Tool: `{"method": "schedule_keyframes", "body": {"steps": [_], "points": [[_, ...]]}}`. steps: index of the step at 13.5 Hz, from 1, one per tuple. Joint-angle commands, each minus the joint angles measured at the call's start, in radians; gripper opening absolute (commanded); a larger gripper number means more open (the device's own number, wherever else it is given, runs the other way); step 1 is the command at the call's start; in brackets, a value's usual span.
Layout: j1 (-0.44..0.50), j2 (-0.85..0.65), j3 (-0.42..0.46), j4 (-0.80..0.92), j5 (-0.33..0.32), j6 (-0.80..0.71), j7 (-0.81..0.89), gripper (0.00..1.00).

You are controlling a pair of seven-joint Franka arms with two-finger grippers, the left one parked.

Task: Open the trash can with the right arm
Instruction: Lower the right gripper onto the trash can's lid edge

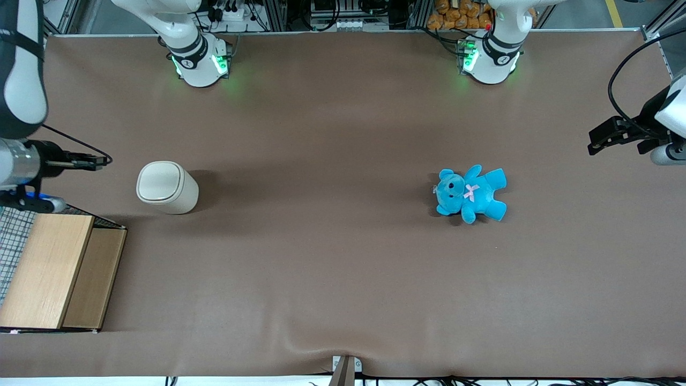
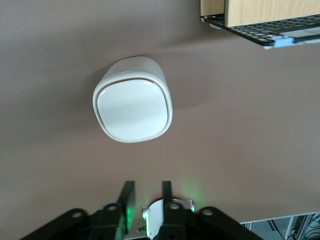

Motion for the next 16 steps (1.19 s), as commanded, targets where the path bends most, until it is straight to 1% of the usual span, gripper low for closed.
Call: {"method": "schedule_keyframes", "body": {"steps": [1, 7, 11, 16], "points": [[-0.003, -0.016, 0.011, -0.080, -0.025, 0.068, 0.000, 0.00], [-0.002, 0.028, 0.013, -0.160, -0.027, 0.175, -0.014, 0.00], [-0.012, 0.050, 0.013, -0.247, -0.027, 0.284, -0.055, 0.00], [-0.020, 0.080, 0.013, -0.306, -0.027, 0.341, -0.055, 0.00]]}}
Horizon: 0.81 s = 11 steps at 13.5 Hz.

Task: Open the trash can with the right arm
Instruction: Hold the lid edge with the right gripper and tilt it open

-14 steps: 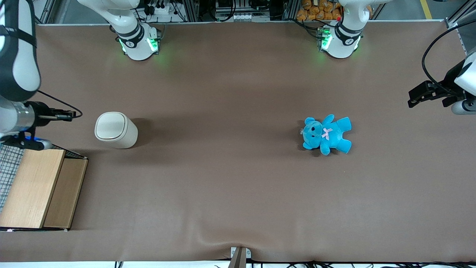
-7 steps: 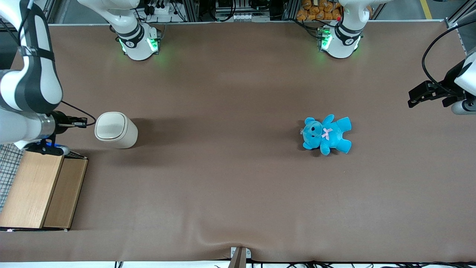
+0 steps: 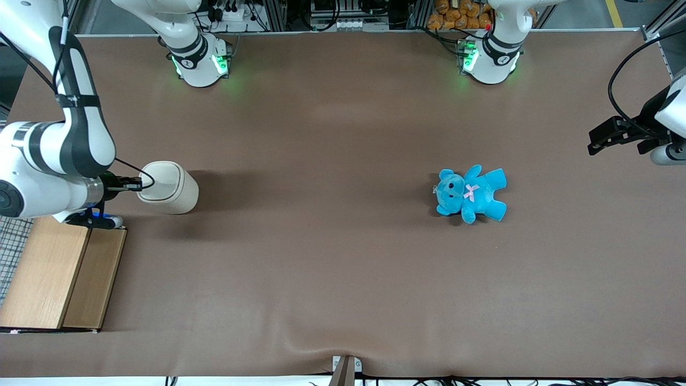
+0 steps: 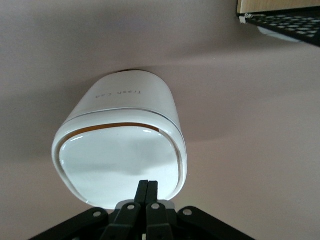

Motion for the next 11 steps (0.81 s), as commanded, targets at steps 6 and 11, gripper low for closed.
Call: {"method": "schedule_keyframes", "body": {"steps": [6, 11], "points": [[-0.032, 0.062, 0.010, -0.034, -0.024, 0.043, -0.036, 0.00], [-0.032, 0.094, 0.010, -0.048, -0.024, 0.086, -0.037, 0.00]]}}
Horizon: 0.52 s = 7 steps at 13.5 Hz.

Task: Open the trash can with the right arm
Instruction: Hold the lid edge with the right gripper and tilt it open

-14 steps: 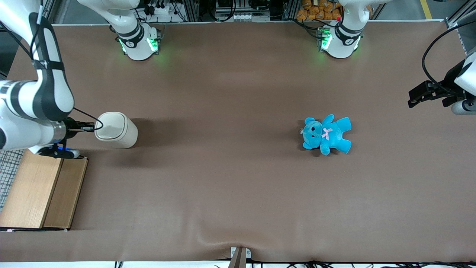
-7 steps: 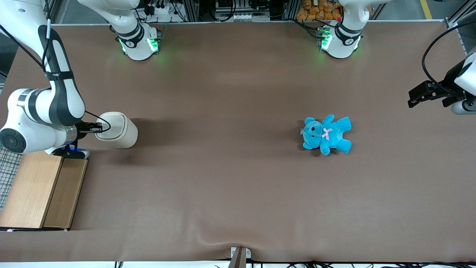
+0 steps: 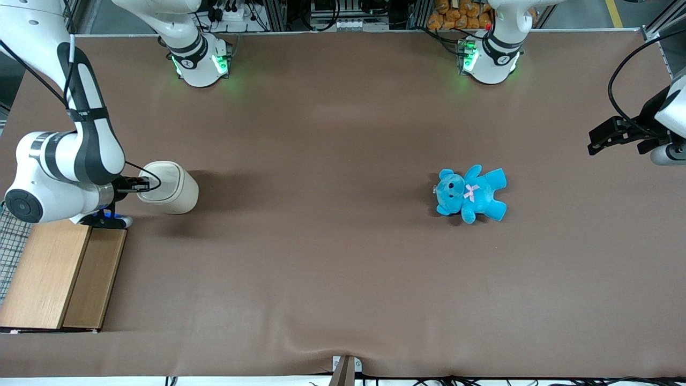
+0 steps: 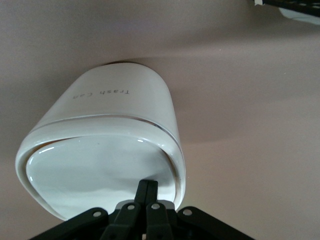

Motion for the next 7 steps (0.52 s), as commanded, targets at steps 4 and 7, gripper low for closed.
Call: {"method": "schedule_keyframes", "body": {"steps": [4, 7], "points": [[-0.020, 0.052, 0.014, -0.051, -0.023, 0.104, -0.015, 0.00], [-0.020, 0.052, 0.014, -0.051, -0.023, 0.106, -0.015, 0.00]]}}
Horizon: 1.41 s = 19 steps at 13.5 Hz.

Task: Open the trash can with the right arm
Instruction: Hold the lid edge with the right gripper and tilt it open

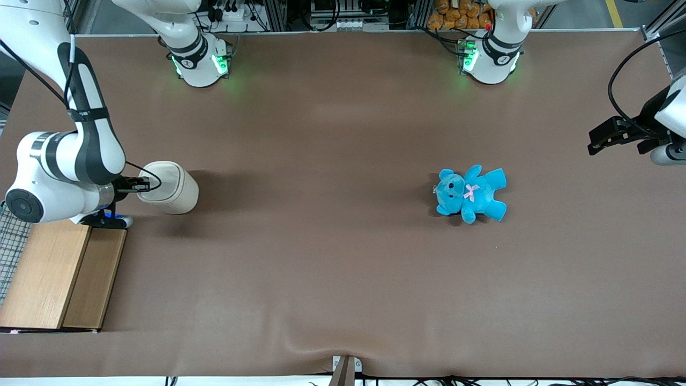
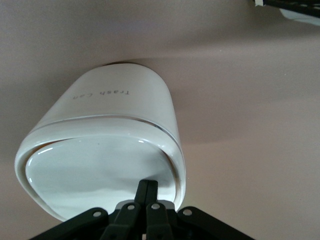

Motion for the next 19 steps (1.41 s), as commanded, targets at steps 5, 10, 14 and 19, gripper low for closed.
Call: {"method": "schedule_keyframes", "body": {"steps": [5, 10, 14, 19], "points": [[-0.024, 0.056, 0.015, -0.100, -0.022, 0.180, -0.013, 0.00], [-0.024, 0.015, 0.015, -0.097, -0.019, 0.148, -0.010, 0.00], [-0.020, -0.114, 0.015, -0.062, -0.016, 0.011, 0.000, 0.00], [-0.013, -0.188, 0.020, 0.191, -0.016, -0.269, 0.003, 0.00]]}}
